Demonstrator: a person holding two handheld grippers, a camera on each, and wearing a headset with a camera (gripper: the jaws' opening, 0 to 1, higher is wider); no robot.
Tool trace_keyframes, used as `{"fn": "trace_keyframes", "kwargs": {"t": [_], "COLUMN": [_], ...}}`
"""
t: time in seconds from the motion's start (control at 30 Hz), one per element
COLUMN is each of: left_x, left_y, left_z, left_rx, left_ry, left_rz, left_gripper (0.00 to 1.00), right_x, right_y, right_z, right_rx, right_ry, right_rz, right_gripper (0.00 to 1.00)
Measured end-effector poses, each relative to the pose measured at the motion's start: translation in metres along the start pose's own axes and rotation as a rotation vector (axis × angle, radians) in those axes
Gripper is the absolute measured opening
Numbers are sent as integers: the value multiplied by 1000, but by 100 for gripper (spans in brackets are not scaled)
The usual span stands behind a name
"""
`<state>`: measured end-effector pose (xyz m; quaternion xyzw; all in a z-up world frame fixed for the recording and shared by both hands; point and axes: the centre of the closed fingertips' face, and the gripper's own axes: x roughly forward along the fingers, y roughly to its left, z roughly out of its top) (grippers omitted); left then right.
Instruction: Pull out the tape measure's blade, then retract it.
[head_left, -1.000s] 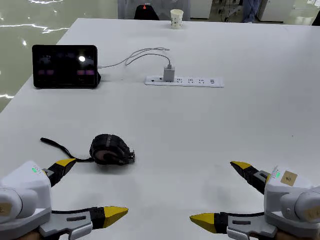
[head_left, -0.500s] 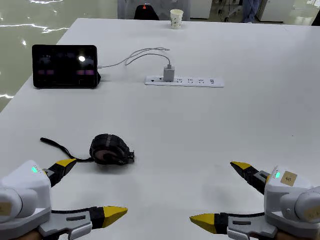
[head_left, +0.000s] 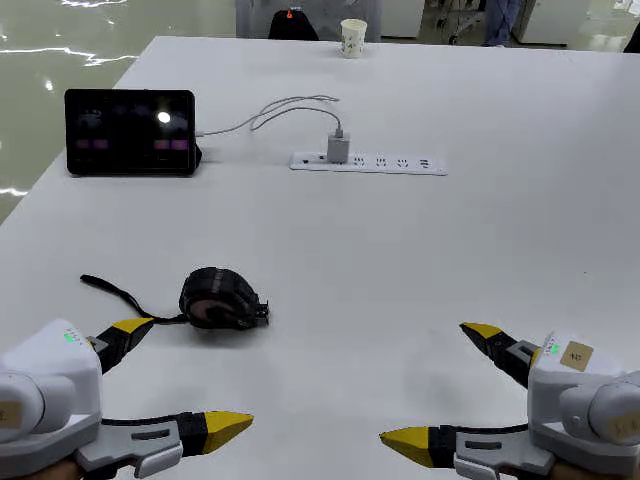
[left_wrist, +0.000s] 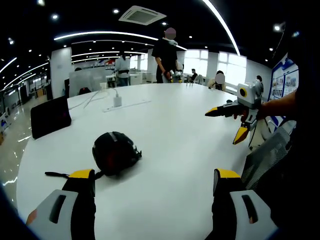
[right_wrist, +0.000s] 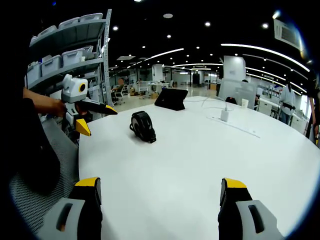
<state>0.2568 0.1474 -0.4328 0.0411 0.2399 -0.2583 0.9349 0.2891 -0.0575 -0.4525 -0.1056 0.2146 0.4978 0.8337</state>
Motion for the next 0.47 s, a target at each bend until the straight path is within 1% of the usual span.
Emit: {"fn": "trace_keyframes", "kwargs": {"t": [0.2,0.47], "left_x": [0,0], "left_y": [1,1], "left_z": [1,2], "left_rx": [-5,-1], "left_ry": [-1,-6], "left_rz": [0,1], "left_gripper": [95,97], "right_x": [0,-1], "right_y": [0,1], "right_z": [1,1], "right_rx": [-1,-5], "right_ry": [-1,-1], "right_rz": [-2,0], "right_gripper": [99,99]}}
